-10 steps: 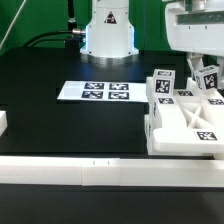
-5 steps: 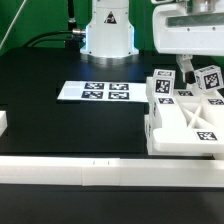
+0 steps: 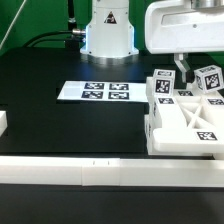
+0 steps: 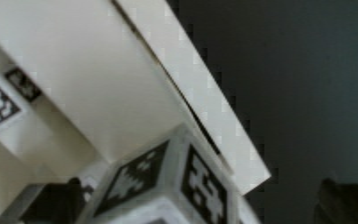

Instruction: Assemble chair

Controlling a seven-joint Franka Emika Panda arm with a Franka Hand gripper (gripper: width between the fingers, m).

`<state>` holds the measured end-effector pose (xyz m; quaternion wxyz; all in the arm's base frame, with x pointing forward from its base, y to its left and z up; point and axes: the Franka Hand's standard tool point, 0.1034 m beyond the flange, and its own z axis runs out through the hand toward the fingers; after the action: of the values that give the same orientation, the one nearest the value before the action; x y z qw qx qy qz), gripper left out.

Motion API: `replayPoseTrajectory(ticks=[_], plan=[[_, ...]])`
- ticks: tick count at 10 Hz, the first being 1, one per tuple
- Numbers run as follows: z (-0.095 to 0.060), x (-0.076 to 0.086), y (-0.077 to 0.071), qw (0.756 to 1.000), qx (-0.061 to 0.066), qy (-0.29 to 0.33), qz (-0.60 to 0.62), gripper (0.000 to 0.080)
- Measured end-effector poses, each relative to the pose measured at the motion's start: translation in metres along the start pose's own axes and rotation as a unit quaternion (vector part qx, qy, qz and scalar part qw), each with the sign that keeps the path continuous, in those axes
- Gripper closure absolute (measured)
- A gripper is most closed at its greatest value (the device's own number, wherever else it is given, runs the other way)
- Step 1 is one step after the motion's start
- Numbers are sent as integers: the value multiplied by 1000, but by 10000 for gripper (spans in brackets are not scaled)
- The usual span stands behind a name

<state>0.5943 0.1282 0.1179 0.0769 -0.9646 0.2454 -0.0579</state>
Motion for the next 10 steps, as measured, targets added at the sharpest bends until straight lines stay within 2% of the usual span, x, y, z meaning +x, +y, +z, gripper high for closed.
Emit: replayPoseTrajectory(ticks=[2,4,6,7,8,9,10], plan=[[-6,2,1,998,1,3,-65,151],[-5,5,6,990,0,4,-139,151],[-3,4,7,987,-1,3,-162,151],[-2,3,7,987,-2,2,-158,263],[-1,2,5,988,-2,1,-153,263],[-1,0,3,990,-3,0,-144,465],[-2,1,3,989,-8,3,-147,515]])
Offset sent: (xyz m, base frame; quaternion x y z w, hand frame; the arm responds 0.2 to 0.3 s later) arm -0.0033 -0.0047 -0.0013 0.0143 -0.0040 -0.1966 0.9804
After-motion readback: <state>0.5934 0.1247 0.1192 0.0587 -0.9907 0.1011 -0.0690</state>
